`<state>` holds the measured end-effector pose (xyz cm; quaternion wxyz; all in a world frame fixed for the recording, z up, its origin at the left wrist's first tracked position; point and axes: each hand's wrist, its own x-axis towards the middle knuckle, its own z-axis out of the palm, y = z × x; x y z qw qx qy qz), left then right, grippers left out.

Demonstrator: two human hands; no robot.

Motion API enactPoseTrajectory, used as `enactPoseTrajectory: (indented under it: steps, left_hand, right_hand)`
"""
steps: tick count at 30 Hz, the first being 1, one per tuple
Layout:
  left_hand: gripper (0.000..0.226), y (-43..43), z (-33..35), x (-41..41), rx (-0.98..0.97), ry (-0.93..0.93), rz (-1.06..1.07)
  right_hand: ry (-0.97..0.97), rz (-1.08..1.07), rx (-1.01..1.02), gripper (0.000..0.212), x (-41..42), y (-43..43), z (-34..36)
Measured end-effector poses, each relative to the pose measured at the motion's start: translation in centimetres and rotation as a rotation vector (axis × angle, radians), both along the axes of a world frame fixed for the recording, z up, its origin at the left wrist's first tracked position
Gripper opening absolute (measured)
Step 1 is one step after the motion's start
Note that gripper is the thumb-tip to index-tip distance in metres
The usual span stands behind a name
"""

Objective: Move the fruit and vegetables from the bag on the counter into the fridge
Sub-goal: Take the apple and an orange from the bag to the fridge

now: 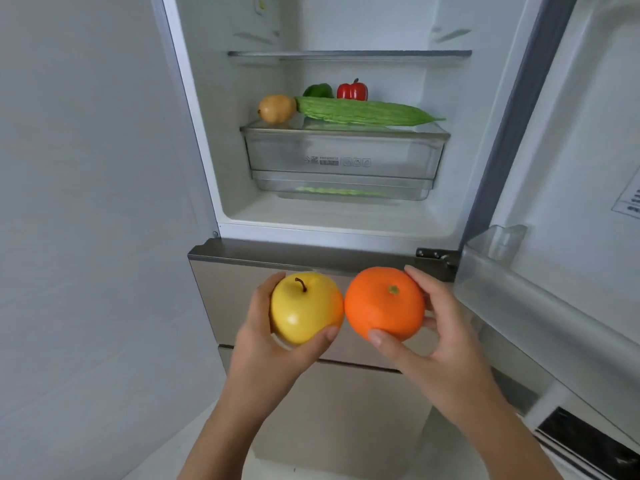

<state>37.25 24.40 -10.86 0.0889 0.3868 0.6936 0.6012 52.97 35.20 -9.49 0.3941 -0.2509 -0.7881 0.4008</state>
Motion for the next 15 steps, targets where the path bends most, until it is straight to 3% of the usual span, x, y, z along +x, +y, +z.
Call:
enactPoseTrajectory:
  steps: [5, 15]
  left_hand:
    - [0.074, 2.6, 1.3, -4.8, 0.055, 0.04, 0.044]
    - [0.073, 11.1, 8.9, -17.3, 0.236, 0.186, -0.071]
  right_hand:
    - [0.052, 0.051, 0.033, 0.071, -5.4, 3.2, 0.4]
    - [0.206, -0.075, 0.085, 0.068, -16.8, 10.3, 6.6]
